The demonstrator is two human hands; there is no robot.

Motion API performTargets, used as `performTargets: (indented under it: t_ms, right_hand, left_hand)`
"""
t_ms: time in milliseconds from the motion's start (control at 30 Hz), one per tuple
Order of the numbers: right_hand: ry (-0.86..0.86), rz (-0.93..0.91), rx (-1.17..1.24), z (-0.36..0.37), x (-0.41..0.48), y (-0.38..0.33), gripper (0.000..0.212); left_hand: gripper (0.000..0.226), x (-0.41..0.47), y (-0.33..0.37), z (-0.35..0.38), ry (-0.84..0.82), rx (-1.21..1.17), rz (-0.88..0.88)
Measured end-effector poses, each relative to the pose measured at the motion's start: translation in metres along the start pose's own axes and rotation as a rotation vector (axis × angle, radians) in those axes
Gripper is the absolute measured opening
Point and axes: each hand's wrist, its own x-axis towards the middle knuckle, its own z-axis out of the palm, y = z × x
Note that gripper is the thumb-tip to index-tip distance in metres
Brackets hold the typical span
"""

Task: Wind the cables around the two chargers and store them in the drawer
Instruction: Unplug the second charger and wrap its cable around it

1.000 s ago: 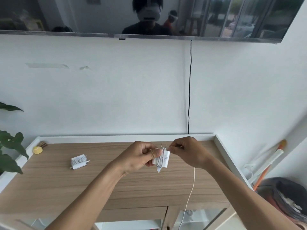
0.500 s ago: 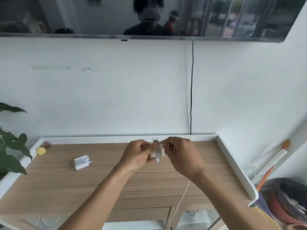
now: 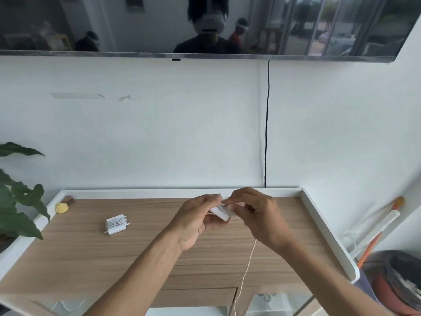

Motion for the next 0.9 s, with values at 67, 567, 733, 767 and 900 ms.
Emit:
performTargets:
  t_ms: [67,567,733,767,900]
  right_hand:
    - [-0.033,0.071,0.040,-0.010,0.004,0.000,0.016]
    - [-0.292,-0.038,-0.116,-0.037,0.042,-0.012,0.016]
    - [-0.266,0.156,0.172,-0.033,0.047,-0.012,0.015]
    - [-0.267,0.165,0.210,-0.031,0.047,-0.012,0.015]
    - [-0.215,0.189,0.274,-0.024,0.041,-0.008,0.021]
  left_hand:
    - [0.033,-0.001,0.002,0.000,-0.043,0.028,0.004]
    - [0.027,-0.009,0.040,-0.009,-0.311,0.411,0.028]
    - [0.034,-0.019,0.042,-0.007,-0.386,0.359,0.073]
    - [0.034,-0.019,0.042,-0.006,-0.367,0.342,0.098]
    - [0.033,-0.018,0.046,-0.009,-0.240,0.292,0.163]
